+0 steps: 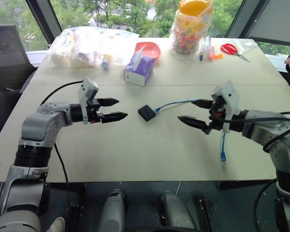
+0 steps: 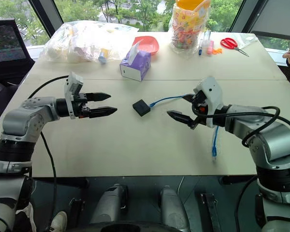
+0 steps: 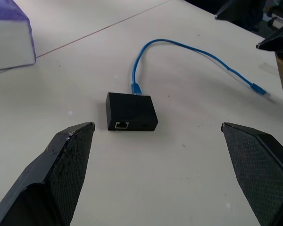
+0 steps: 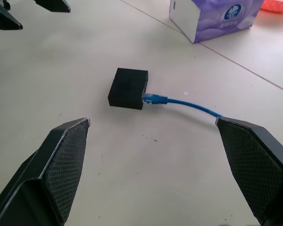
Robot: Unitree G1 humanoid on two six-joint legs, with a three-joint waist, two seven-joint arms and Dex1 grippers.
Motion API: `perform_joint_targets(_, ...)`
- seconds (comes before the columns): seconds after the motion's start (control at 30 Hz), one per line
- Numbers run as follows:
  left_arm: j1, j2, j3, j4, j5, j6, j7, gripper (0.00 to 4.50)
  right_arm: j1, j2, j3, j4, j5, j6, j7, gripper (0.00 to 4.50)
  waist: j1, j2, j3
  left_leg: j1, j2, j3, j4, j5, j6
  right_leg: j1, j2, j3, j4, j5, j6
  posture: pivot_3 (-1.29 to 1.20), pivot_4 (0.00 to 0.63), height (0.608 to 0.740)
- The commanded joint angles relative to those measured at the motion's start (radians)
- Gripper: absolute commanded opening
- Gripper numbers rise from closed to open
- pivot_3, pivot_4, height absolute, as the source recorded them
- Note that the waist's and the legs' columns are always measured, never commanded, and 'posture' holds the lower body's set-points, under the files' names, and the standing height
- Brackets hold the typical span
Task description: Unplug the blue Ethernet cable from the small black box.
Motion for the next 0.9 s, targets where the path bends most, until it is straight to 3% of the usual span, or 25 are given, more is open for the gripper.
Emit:
perform_joint_targets(0.03,-0.015,0.019,0.001,-0.028,0.003,-0.024,-0.038,4.47,-0.017,-0.016,0.030,-0.014,0.000,-0.016,0.028,4.50,0.000,0.000,0.000,0.000,0.000,0.000,0.000,0.000,0.000,0.000,0.000,0.000,0.000,0.000,0.000,0.00,0.150,0.735)
perform_joint_targets(0.47,-0.017,-0.005,0.012,-0.065,-0.016,0.015,-0.024,4.47,-0.114,-0.065,0.115,0.055,-0.068,-0.069,0.111,4.50,-0.001,0.000,0.000,0.000,0.000,0.000,0.002,0.000,0.000,0.000,0.000,0.000,0.001,0.000,-0.001,0.00,0.150,0.735)
perform_joint_targets(0.67,-0.025,-0.019,0.000,-0.075,-0.012,0.015,-0.012,4.47,-0.213,-0.099,0.295,0.151,-0.200,-0.189,0.240,4.50,-0.002,0.000,0.000,0.000,0.000,0.000,0.002,0.000,0.000,0.000,0.000,0.000,0.001,0.000,0.000,0.00,0.150,0.735)
perform_joint_targets(0.73,-0.025,-0.021,-0.002,-0.081,-0.011,0.012,-0.012,4.47,-0.254,-0.088,0.352,0.207,-0.241,-0.235,0.297,4.50,-0.002,0.000,0.000,0.001,0.000,0.000,0.002,0.000,0.000,0.000,0.000,0.000,0.002,0.000,0.000,0.00,0.150,0.735)
perform_joint_targets(0.9,-0.010,-0.025,0.001,-0.109,-0.014,0.014,-0.002,4.47,-0.503,0.060,0.515,0.608,-0.385,-0.396,0.450,4.50,-0.009,0.001,0.001,0.002,0.000,0.002,0.003,0.000,0.000,-0.001,0.001,0.001,0.004,0.001,0.001,0.00,0.150,0.735)
